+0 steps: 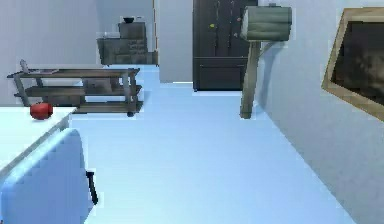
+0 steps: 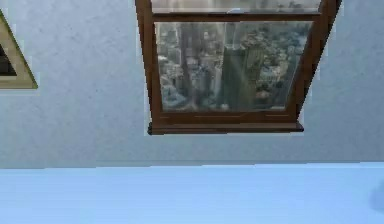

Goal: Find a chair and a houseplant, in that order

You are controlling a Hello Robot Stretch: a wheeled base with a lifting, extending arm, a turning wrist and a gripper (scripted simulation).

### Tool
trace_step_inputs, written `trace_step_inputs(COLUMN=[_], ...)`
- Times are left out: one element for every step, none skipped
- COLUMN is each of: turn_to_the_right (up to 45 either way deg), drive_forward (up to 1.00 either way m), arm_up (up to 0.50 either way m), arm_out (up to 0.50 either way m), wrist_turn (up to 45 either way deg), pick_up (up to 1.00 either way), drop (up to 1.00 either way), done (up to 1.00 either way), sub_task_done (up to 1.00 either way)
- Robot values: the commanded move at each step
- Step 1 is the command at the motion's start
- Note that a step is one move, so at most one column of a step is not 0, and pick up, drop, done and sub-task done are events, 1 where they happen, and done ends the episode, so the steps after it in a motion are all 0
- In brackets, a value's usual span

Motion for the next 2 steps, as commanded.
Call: trace_step_inputs(turn_to_the_right=[-45.0,0.0], drive_forward=[0.0,0.0], arm_up=[0.0,0.0], arm_out=[0.0,0.0], wrist_turn=[0.0,0.0], pick_up=[0.0,0.0], drop=[0.0,0.0], done=[0.0,0.0], sub_task_done=[0.0,1.0])
